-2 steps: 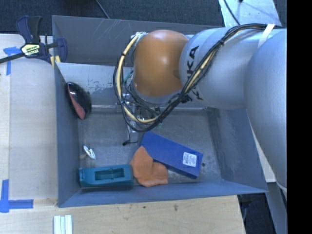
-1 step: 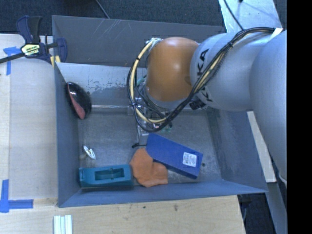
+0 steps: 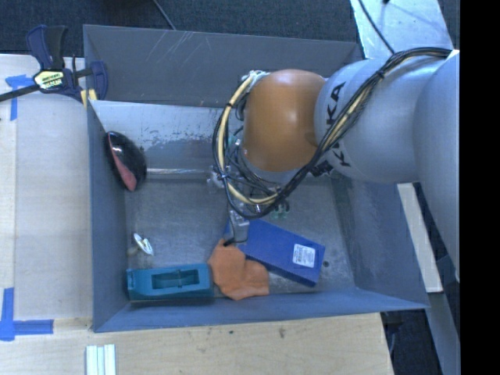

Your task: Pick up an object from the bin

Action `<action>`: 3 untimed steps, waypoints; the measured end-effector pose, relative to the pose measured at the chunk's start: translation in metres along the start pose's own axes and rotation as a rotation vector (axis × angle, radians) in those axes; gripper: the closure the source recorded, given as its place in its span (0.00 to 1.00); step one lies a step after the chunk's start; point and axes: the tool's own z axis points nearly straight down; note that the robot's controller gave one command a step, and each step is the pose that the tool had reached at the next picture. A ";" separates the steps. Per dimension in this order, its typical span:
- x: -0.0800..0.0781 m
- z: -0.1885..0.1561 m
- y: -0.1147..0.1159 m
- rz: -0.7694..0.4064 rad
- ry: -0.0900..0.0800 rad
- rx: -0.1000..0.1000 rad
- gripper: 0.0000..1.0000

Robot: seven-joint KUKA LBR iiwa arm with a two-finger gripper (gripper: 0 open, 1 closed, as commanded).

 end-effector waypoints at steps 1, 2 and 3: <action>0.021 -0.007 0.004 -0.074 -0.001 -0.002 0.00; 0.051 0.037 -0.011 -0.107 -0.001 -0.002 1.00; 0.051 0.036 -0.011 -0.106 -0.001 -0.002 1.00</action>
Offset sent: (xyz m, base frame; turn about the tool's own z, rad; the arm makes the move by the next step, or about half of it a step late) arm -0.0490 -0.0193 -0.0364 -0.1083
